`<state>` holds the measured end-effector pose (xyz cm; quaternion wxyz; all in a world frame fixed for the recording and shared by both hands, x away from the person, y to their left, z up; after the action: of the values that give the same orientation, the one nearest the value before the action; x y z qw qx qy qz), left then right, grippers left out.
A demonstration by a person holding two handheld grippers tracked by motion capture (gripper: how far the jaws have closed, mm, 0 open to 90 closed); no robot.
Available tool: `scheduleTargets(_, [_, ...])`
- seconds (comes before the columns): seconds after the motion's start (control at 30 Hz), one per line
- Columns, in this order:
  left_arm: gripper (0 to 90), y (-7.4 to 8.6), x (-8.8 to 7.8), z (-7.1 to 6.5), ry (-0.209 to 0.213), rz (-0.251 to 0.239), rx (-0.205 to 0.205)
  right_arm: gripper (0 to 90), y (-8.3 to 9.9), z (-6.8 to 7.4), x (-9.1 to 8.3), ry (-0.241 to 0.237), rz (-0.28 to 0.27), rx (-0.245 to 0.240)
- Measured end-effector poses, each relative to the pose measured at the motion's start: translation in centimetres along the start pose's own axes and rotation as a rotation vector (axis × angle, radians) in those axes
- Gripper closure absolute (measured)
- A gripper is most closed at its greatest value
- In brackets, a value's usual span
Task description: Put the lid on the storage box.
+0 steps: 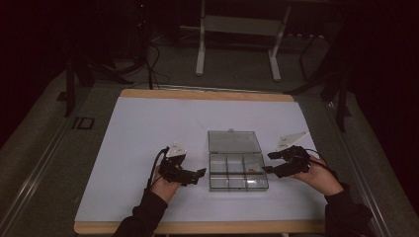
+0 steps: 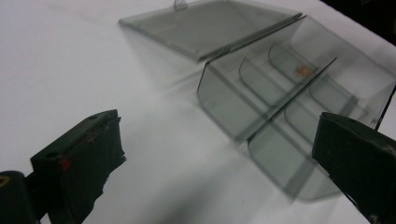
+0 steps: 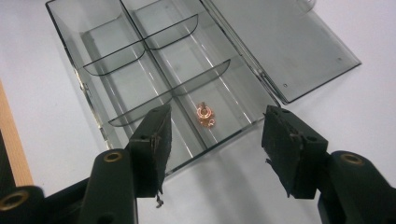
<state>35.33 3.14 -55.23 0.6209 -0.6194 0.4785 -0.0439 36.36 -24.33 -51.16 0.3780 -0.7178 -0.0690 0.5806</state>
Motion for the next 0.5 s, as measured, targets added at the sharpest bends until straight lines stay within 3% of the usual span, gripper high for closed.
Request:
scheduleTargets(0.03, [2.4,-0.1,0.2,-0.1,0.006,0.002,0.003,42.3,0.3,0.0,-0.3,0.017,-0.031,0.009])
scheduleTargets(0.2, [2.4,-1.1,1.4,-0.4,0.019,0.013,0.005,42.4,0.9,-0.4,-0.4,0.051,-0.072,0.051])
scheduleTargets(0.43, [2.4,-2.6,2.7,-0.5,0.039,0.018,0.016,42.0,1.8,-0.7,-0.1,0.081,-0.085,0.074])
scheduleTargets(0.5, [2.4,-3.7,3.2,-0.5,0.050,0.019,0.016,41.6,2.0,-0.9,-0.1,0.103,-0.104,0.080])
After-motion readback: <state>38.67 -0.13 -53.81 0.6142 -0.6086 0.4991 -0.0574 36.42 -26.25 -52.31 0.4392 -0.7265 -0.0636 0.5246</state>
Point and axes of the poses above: each handheld gripper's, and its own axes: x roughly forward along the jaws, y roughly out of its underside, z roughly to its left, the point moved 8 cm from there along x, roughly forward along the jaws, and after that the axes turned 2 degrees about -z, right-handed, at the moved point
